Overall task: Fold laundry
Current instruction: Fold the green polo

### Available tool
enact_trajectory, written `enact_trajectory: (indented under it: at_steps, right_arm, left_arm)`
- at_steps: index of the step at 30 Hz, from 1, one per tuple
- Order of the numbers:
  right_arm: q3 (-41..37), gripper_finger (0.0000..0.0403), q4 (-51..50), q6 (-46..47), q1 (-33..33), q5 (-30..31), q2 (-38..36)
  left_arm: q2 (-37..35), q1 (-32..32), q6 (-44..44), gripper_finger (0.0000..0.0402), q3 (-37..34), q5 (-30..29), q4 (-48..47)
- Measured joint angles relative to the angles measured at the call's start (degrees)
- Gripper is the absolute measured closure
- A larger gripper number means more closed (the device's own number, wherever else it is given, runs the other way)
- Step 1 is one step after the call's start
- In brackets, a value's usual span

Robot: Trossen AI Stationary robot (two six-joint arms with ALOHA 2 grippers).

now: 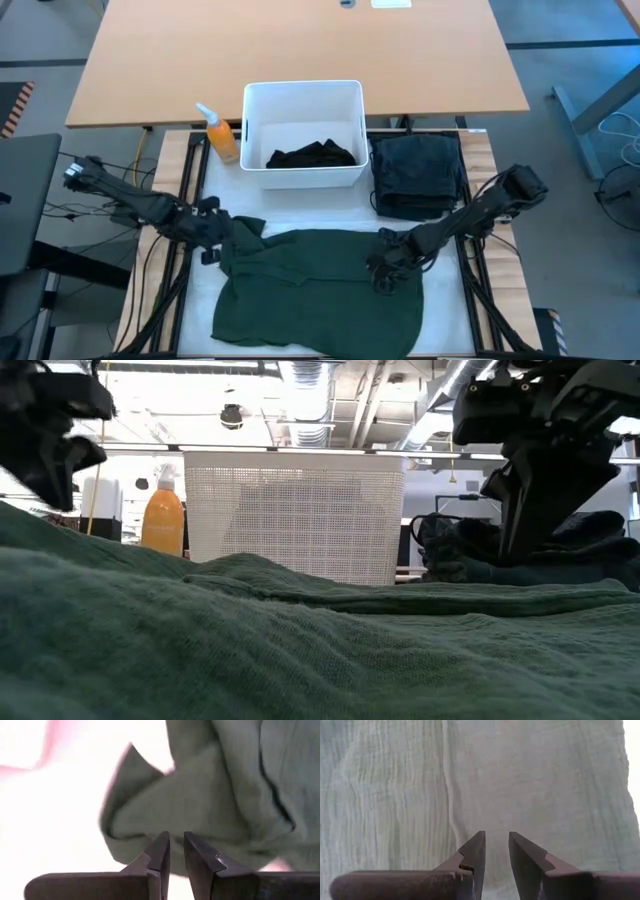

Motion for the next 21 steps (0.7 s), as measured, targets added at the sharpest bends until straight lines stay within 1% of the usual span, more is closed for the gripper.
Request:
enact_trajectory:
  at_steps: [2,5,8,10,13,17,21]
  right_arm:
    - [0.0,0.0291,0.9,0.0,0.0,0.0,0.6]
    - [0.0,0.0291,1.3,-0.2,0.0,0.0,1.2]
    - [0.0,0.0291,1.6,-1.4,-0.3,0.0,1.0]
    - [0.0,0.0291,1.5,-1.6,-0.3,0.0,0.7]
    - [0.0,0.0291,1.6,-1.7,-0.6,0.0,0.5]
    - [0.0,0.0291,1.4,-1.7,-0.6,-0.1,0.6]
    - [0.0,0.0291,1.4,-1.7,-0.6,-0.1,0.6]
  left_arm:
    - [3.1,0.1,0.3,0.0358,-0.1,0.4,0.9]
    - [7.7,-0.1,-2.6,0.0358,-0.1,1.2,5.4]
    - [12.9,-0.7,2.2,0.0358,0.0,2.0,9.4]
    - [16.0,-0.7,5.5,0.0358,0.2,1.8,8.6]
    - [20.1,-0.2,10.7,0.0358,2.2,1.3,7.6]
    - [23.1,0.2,16.7,0.0358,7.7,0.7,4.7]
    - [25.3,0.2,21.3,0.0355,14.6,-3.8,-2.6]
